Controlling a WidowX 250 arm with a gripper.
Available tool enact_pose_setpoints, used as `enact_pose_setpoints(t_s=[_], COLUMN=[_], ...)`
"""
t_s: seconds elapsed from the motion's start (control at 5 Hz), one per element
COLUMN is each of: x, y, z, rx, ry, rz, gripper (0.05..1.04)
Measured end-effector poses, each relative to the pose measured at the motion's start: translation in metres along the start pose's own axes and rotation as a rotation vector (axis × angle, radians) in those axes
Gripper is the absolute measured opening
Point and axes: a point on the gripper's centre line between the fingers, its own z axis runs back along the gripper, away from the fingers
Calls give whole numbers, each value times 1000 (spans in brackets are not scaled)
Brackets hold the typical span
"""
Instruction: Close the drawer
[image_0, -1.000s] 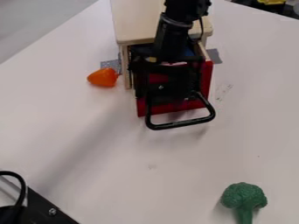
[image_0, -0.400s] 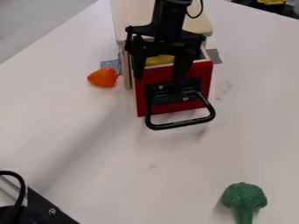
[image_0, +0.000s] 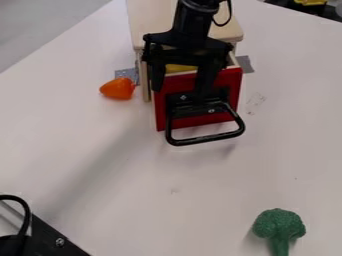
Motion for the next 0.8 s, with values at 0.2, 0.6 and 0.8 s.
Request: enact_pose_setpoints(t_s=[0.2,0.6,0.8], x=[0,15,24], y=[-4,-5,-8], z=[-3,-4,-5], rx=[10,20,14], ry=[-40,-60,-62], rz=[-7,5,10], gripper=[999,999,999])
